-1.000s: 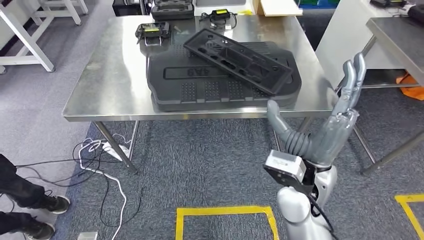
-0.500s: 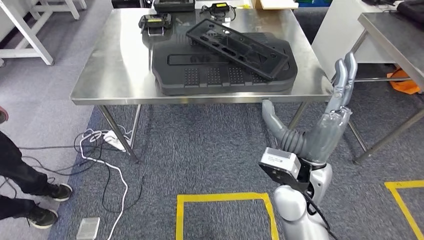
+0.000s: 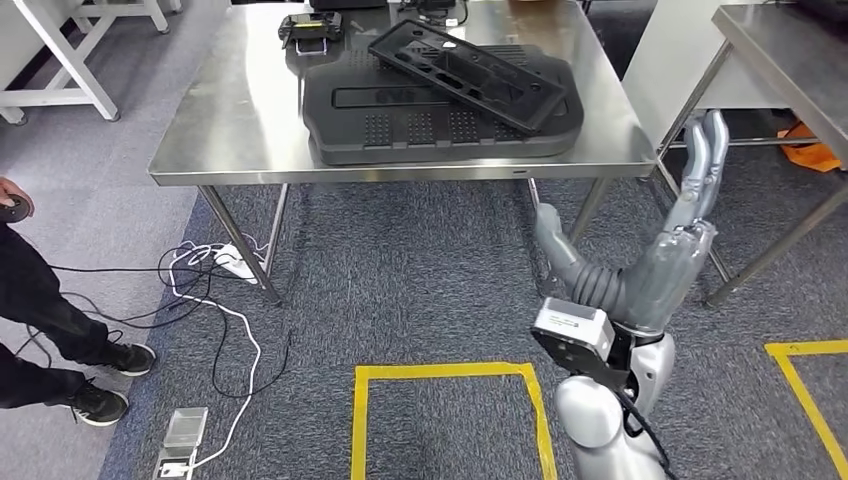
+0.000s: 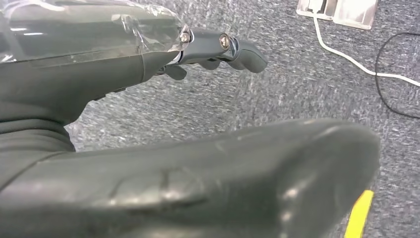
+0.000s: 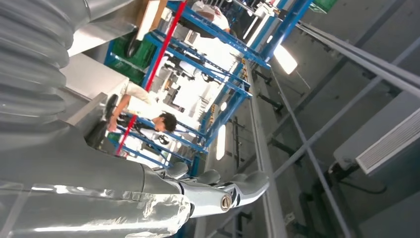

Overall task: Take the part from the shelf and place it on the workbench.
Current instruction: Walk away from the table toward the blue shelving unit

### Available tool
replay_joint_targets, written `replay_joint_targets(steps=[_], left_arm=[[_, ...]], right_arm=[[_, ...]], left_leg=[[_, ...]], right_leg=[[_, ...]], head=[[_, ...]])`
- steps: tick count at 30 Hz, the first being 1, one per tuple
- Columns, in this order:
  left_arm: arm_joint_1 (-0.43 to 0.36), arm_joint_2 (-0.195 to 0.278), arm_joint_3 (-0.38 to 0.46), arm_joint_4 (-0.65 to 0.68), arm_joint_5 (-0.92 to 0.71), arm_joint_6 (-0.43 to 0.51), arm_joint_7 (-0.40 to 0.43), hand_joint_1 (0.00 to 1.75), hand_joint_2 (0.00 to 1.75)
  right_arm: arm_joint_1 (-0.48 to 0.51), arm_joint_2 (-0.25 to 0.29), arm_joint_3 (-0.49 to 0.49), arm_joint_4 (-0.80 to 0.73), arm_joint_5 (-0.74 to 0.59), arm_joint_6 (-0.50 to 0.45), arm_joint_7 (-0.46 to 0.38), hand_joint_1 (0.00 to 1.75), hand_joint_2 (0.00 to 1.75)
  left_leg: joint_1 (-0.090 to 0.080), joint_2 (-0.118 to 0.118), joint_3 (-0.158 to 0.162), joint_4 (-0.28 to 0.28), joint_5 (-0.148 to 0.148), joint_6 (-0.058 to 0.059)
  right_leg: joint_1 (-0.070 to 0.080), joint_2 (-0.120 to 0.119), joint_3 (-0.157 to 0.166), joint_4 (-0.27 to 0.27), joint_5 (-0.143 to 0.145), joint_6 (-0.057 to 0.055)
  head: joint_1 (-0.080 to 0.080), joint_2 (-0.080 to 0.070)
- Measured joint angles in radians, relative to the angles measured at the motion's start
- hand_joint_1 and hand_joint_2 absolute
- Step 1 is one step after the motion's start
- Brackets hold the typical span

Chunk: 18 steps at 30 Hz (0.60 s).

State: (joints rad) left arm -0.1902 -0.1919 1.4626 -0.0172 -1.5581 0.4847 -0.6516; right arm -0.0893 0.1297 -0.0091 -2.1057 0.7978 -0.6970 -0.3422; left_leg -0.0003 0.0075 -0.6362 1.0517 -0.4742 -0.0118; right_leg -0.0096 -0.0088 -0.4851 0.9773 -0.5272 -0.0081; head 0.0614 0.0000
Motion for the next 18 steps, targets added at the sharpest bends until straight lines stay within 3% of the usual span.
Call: replay_joint_targets(steps=[2,3,4,5,6,8,10,11,14,16,18], left_arm=[[0.0,0.0,0.0,0.0,-0.001,0.0,0.0,0.0,0.0],[0.0,0.0,0.0,0.0,-0.001,0.0,0.0,0.0,0.0],[0.0,0.0,0.0,0.0,-0.001,0.0,0.0,0.0,0.0],[0.0,0.0,0.0,0.0,-0.001,0.0,0.0,0.0,0.0],[0.0,0.0,0.0,0.0,-0.001,0.0,0.0,0.0,0.0],[-0.001,0.0,0.0,0.0,-0.001,0.0,0.0,0.0,0.0],[-0.002,0.0,0.0,0.0,-0.001,0.0,0.0,0.0,0.0],[-0.002,0.0,0.0,0.0,-0.001,0.0,0.0,0.0,0.0],[-0.001,0.0,0.0,0.0,-0.002,0.0,0.0,0.0,0.0],[-0.002,0.0,0.0,0.0,-0.003,0.0,0.0,0.0,0.0],[-0.002,0.0,0.0,0.0,-0.003,0.0,0.0,0.0,0.0]], right_arm=[[0.001,0.0,0.0,0.0,-0.01,0.0,0.0,0.0,1.75],[0.002,0.0,0.0,0.0,-0.013,0.0,0.002,0.0,1.31],[0.003,0.0,0.0,0.0,-0.014,0.0,0.005,0.0,0.87],[0.005,0.0,0.0,0.0,-0.013,0.0,0.01,0.0,0.44],[0.006,-0.001,0.0,0.0,-0.009,0.0,0.018,0.0,0.0],[0.007,-0.002,0.0,0.0,0.0,0.0,0.035,0.0,0.0],[0.007,-0.004,0.0,-0.001,0.004,0.0,0.045,0.0,0.0],[0.007,-0.005,0.0,-0.002,0.005,0.0,0.048,0.0,0.0],[0.008,-0.009,0.0,-0.002,0.008,0.0,0.053,0.0,0.0],[0.009,-0.012,0.0,-0.002,0.008,0.0,0.055,0.0,0.0],[0.01,-0.015,0.0,-0.002,0.009,0.0,0.059,0.0,0.0]], left_leg=[[0.003,-0.002,-0.034,0.102,-0.09,-0.01],[0.004,-0.002,-0.05,0.167,-0.129,-0.014],[0.005,-0.002,-0.057,0.218,-0.148,-0.016],[0.006,-0.001,-0.051,0.244,-0.146,-0.017],[0.006,-0.001,-0.029,0.233,-0.126,-0.017],[0.008,-0.002,0.057,0.125,-0.081,-0.012],[0.005,-0.002,0.131,0.003,-0.072,-0.003],[0.003,-0.003,0.146,-0.029,-0.077,0.002],[0.003,0.0,0.136,-0.042,-0.061,0.023],[0.008,0.005,0.12,-0.047,-0.042,0.04],[0.007,0.006,0.098,-0.046,-0.026,0.048]], right_leg=[[-0.002,-0.004,-0.023,0.003,0.017,-0.01],[-0.001,-0.005,-0.036,0.007,0.024,-0.013],[-0.001,-0.006,-0.05,0.012,0.03,-0.014],[-0.001,-0.006,-0.065,0.019,0.037,-0.013],[-0.001,-0.007,-0.08,0.026,0.042,-0.012],[-0.001,-0.006,-0.106,0.042,0.051,-0.006],[0.001,-0.006,-0.124,0.056,0.06,0.002],[0.002,-0.006,-0.129,0.059,0.065,0.007],[0.0,-0.005,-0.138,0.067,0.067,0.024],[-0.001,0.0,-0.159,0.123,0.006,0.035],[-0.004,0.003,-0.192,0.238,-0.083,0.042]], head=[[-0.008,0.0],[-0.011,0.0],[-0.012,0.0],[-0.013,0.0],[-0.014,0.0],[-0.015,0.0],[-0.014,0.0],[-0.014,0.0],[-0.015,0.0],[-0.011,0.0],[-0.004,0.0]])
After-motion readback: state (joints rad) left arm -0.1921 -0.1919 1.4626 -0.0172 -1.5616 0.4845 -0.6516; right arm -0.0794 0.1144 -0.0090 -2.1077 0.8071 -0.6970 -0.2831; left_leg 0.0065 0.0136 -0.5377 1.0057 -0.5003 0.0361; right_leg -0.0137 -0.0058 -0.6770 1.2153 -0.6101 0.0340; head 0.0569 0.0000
